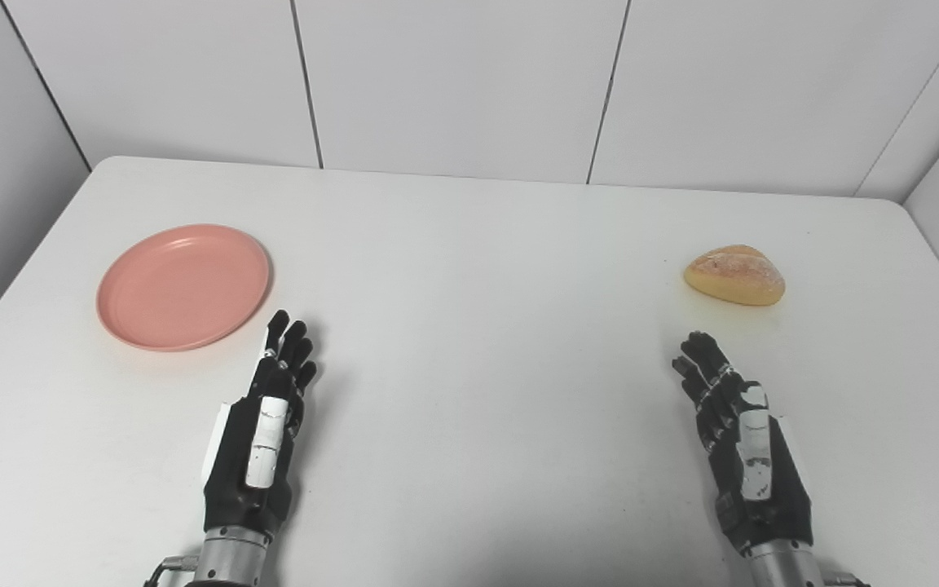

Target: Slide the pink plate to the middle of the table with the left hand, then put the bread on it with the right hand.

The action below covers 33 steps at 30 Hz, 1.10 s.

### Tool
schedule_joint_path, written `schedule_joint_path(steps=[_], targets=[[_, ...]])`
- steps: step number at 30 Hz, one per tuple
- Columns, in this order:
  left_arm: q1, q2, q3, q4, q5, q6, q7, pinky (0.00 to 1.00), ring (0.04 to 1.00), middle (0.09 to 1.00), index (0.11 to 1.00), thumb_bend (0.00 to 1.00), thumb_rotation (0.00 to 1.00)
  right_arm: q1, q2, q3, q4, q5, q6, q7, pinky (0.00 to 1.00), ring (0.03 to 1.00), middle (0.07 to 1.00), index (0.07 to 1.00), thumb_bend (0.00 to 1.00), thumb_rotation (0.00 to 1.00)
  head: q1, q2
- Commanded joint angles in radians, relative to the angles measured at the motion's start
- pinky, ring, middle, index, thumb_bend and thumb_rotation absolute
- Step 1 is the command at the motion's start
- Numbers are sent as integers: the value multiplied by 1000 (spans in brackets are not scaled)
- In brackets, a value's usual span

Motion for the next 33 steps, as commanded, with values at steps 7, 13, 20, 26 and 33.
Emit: schedule_joint_path(steps=[7, 13, 20, 26, 33], targets=[[14, -1, 3, -2, -16, -33, -8, 1000, 996, 990, 1000, 910, 850, -24, -8, -1, -7, 4, -24, 7, 1000, 915, 917, 888, 862, 998, -1, -6], [10, 0, -2, 11, 4, -48, -7, 1000, 989, 991, 1000, 860, 859, -26, -5, -3, 6, -4, -35, 2, 1000, 916, 919, 886, 865, 994, 0, -10], [10, 5, -11, 37, 41, -91, -8, 1000, 993, 995, 1000, 841, 866, -22, -6, -3, 21, -9, -56, 6, 1000, 922, 925, 893, 858, 999, 6, -31], [11, 10, -10, 53, 59, -119, -10, 1000, 984, 988, 1000, 829, 858, -20, -1, -2, 22, -9, -56, 4, 1000, 923, 925, 892, 862, 1000, 1, -35], [6, 7, -8, 58, 58, -114, -8, 1000, 980, 984, 1000, 833, 841, -22, 1, -5, 19, -1, -55, 5, 997, 916, 920, 885, 863, 991, 5, -34]])
